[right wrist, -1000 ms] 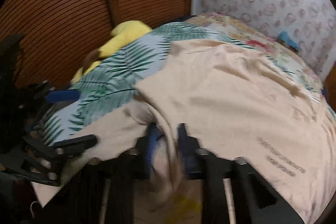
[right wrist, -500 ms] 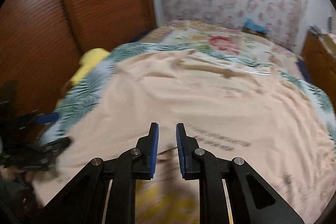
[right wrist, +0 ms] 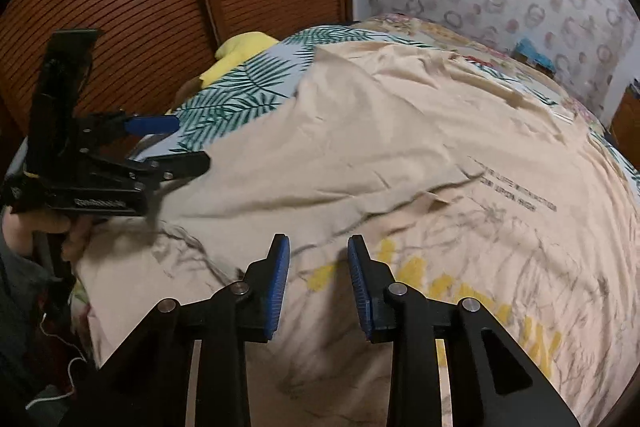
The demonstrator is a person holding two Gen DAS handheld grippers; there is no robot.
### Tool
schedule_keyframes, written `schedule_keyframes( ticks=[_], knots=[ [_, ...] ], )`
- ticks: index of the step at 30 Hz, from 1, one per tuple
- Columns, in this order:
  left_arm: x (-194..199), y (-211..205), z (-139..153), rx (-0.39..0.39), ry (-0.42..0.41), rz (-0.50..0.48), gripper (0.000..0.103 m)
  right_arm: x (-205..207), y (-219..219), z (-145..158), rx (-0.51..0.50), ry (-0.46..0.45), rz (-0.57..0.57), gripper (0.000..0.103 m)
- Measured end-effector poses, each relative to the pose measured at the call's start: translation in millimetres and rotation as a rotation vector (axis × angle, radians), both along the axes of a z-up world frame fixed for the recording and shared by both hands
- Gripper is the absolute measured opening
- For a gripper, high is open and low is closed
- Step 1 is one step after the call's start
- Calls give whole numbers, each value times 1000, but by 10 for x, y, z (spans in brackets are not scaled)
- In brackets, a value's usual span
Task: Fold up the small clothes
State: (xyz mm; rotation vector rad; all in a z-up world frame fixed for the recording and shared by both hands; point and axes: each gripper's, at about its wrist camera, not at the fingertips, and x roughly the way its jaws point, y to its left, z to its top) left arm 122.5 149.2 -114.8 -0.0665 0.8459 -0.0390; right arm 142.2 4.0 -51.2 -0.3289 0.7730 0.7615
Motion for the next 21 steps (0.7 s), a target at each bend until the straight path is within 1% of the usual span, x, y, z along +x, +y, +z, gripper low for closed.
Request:
schedule_keyframes(
  ticks=[1, 2, 3, 4, 5, 6, 8, 9, 10, 12, 13, 15, 18, 20, 21],
  knots=[
    [-2, -18, 12, -1, -3, -7, 75, 12, -32, 15, 0, -8, -12, 40],
    [-5, -43, 26, -4, -5, -17, 71, 4, -57, 33, -1, -17, -22, 45],
    [-7, -73, 41, -15, -6, -30, 68, -13, -80, 52, -1, -31, -35, 52],
    [1, -100, 51, -29, -2, -45, 63, -18, -123, 69, -1, -44, -46, 54],
    [13, -126, 53, -40, 4, -57, 55, -27, -173, 89, -2, -56, -56, 55],
    [41, -160, 51, -43, 17, -66, 53, -20, -213, 90, -6, -65, -67, 55],
    [81, -210, 49, -35, 29, -71, 44, -23, -244, 61, -17, -73, -95, 55],
    [102, -234, 53, -24, 33, -71, 42, -58, -308, 64, -21, -70, -106, 55],
    [110, -244, 58, -19, 36, -67, 37, -34, -336, 40, -24, -64, -119, 55],
    [116, -261, 69, -29, 41, -74, 33, -25, -335, 22, -32, -53, -142, 55],
    [112, -280, 68, -32, 42, -83, 28, -19, -355, -3, -39, -51, -152, 55],
    [88, -333, 65, -15, 42, -108, 24, -23, -333, -2, -33, -79, -149, 58],
    [70, -367, 68, -2, 40, -120, 19, -32, -335, 5, -27, -73, -151, 60],
    [68, -363, 72, -6, 42, -126, 5, -67, -331, 11, -34, -81, -152, 61],
    [62, -359, 79, -6, 42, -125, 4, -80, -334, 9, -34, -82, -154, 62]
  ],
)
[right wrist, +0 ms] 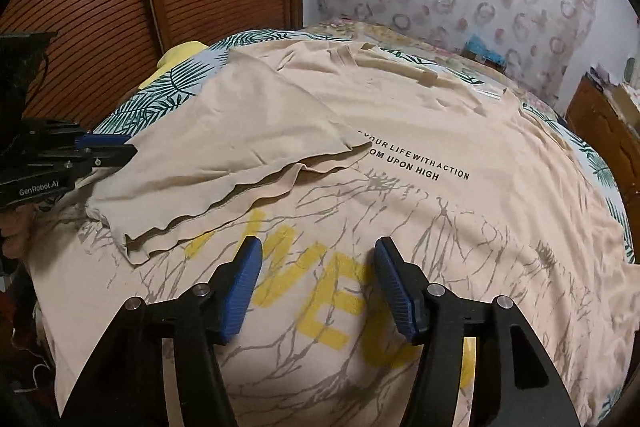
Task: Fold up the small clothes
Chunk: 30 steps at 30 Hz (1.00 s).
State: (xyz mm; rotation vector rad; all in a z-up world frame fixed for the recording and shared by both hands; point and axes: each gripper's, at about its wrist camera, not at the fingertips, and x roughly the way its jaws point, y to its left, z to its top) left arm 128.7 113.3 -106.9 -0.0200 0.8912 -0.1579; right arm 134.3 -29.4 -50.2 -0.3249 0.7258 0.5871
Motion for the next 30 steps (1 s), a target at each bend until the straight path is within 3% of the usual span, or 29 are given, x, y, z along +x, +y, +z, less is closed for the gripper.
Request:
schedule_keyframes(
  ticks=[3, 5, 9, 18, 21, 28, 30],
  knots=[
    [-59, 79, 88, 0, -34, 48, 3, 66, -58, -19, 10, 6, 2, 63],
    [-149, 235, 200, -48, -75, 108, 1, 62, -60, -26, 7, 4, 1, 64],
    [-295, 492, 292, -33, -114, 212, 1, 83, -65, -16, 8, 6, 2, 64],
    [-327, 427, 388, -22, -110, 159, 2, 79, -72, -4, 8, 7, 2, 65],
    [-328, 295, 410, -33, -128, 119, 19, 77, -75, -2, 8, 7, 2, 65],
    [-252, -12, 343, -31, -113, 42, 74, 105, -144, 25, 33, 21, -5, 65],
    [-227, -90, 297, -48, -106, 25, 76, 130, -258, 52, 60, 34, -16, 65]
  ],
)
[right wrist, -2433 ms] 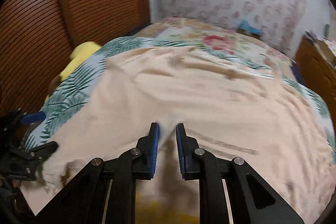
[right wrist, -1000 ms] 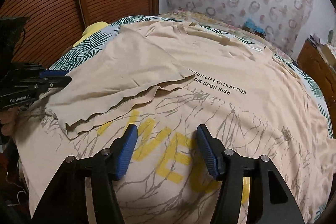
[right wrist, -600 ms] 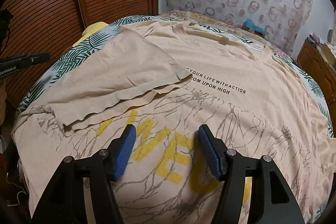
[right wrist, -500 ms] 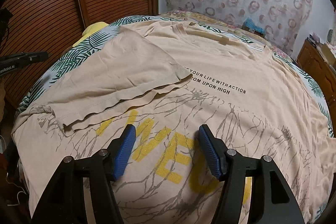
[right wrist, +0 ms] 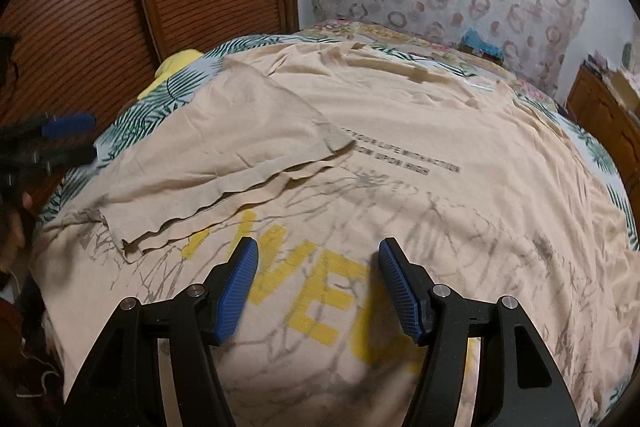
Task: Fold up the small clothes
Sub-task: 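Move the right gripper to the opposite side edge of the shirt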
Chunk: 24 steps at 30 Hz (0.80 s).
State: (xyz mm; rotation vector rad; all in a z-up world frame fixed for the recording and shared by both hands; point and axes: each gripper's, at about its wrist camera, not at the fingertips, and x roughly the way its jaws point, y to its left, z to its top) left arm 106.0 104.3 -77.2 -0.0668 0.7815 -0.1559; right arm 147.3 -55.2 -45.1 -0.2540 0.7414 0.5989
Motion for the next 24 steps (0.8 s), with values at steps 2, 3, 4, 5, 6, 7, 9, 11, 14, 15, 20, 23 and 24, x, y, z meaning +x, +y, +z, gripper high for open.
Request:
schedule_keyframes(
  ticks=[2, 3, 4, 5, 6, 7, 9, 11, 14, 15, 20, 23, 24],
  knots=[
    [27, -84, -50, 2, 17, -15, 77, -4, -170, 55, 25, -6, -19, 65],
    [37, -138, -66, 4, 20, -22, 77, -11, -249, 85, 34, -10, -28, 65],
    [47, -190, -83, 3, 23, -30, 77, -20, -352, 124, 45, -14, -39, 65],
    [74, -256, -99, -2, 30, -42, 77, -34, -483, 172, 61, -18, -50, 65],
    [92, -298, -106, -5, 35, -47, 77, -50, -590, 208, 74, -22, -58, 65],
    [115, -360, -111, -6, 38, -53, 77, -67, -708, 240, 85, -27, -67, 65],
    [151, -480, -108, -2, 38, -70, 77, -108, -974, 291, 103, -36, -99, 65],
    [196, -605, -101, 7, 33, -85, 77, -147, -1258, 317, 124, -37, -136, 65],
    [298, -816, -115, 31, 46, -120, 77, -201, -1607, 333, 141, -40, -193, 65],
    [321, -871, -119, 35, 49, -129, 77, -220, -1732, 338, 142, -47, -214, 65],
    [449, -1182, -153, 58, 66, -181, 77, -308, -2204, 339, 161, -55, -306, 65],
    [515, -1333, -200, 65, 86, -204, 77, -339, -2437, 320, 160, -52, -354, 65],
    [538, -1368, -216, 68, 91, -208, 77, -351, -2505, 304, 155, -52, -370, 65]
  ],
)
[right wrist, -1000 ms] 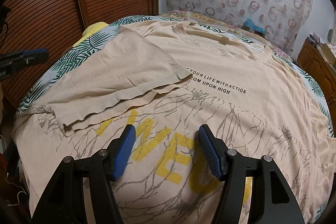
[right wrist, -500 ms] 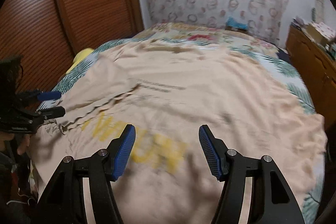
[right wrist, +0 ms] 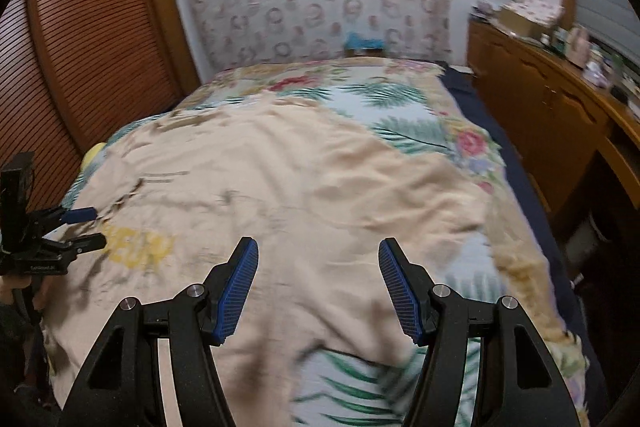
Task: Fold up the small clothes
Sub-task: 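Move the right gripper to the opposite side edge of the shirt, then close the right gripper on the opposite side edge of the shirt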
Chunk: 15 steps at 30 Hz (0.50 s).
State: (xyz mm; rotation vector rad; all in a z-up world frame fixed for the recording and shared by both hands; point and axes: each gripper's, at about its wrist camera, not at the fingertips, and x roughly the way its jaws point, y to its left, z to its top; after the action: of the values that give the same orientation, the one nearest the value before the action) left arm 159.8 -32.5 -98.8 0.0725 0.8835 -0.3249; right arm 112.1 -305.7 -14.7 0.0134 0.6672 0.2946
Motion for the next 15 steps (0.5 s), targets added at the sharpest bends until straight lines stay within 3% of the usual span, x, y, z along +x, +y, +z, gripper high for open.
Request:
schedule_keyframes(
  ticks=[9, 15],
  knots=[
    [29, -159, -53, 76, -23, -3, 82, 1, -301, -96, -45, 45, -87, 65],
    [47, -175, -59, 76, -16, -10, 87, 229, -457, -164, 5, 100, -118, 65]
  ],
)
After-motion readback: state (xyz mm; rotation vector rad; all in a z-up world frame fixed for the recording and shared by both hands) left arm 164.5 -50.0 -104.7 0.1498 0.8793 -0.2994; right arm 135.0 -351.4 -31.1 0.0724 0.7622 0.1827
